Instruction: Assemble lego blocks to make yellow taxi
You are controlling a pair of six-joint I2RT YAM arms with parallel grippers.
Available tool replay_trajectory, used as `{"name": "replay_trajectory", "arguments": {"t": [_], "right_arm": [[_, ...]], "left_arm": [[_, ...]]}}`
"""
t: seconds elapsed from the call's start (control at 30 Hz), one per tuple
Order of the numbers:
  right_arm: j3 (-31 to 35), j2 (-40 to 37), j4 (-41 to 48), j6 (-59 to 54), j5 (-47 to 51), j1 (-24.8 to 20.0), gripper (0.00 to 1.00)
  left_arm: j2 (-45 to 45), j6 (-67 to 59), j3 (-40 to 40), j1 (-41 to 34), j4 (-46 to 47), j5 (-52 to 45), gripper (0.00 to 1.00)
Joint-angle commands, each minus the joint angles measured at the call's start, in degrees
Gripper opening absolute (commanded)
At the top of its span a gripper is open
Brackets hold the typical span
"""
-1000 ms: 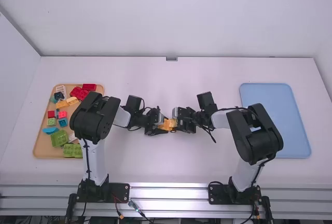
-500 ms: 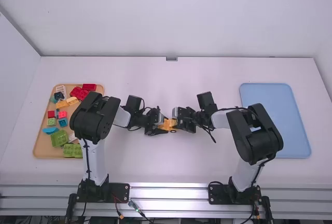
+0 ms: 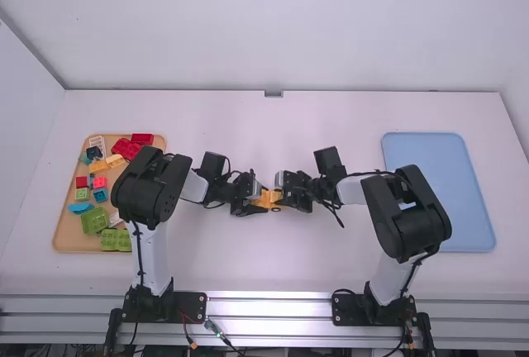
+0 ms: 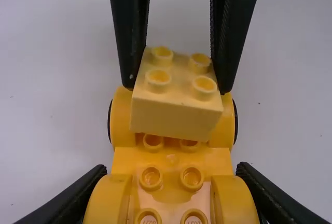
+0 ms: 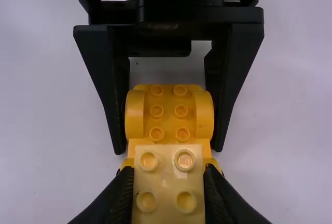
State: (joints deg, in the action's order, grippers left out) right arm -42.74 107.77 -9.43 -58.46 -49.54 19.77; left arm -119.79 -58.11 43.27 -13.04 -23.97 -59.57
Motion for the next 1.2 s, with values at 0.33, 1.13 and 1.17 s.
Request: {"name": "replay_trajectory", "arguments": {"t": [0.33,1.13,1.17], "right_arm": [[-0.4,0.6,0.6,0.0,-1.4,0.2,0.33],[-0.4,0.6,0.4,1.7,2.9,3.2,0.46],[-0.4,0.6,0.4,1.6,2.9,3.1,0.45]], "left_arm": [[-1.9,1.1,-1.1,-0.5,1.2,3.0,0.54],[-1.9,-3.0,-2.4,-0.5,1.1,3.3,0.49],[-1.9,-3.0,-2.4,-0.5,1.1,3.3,0.48]]}}
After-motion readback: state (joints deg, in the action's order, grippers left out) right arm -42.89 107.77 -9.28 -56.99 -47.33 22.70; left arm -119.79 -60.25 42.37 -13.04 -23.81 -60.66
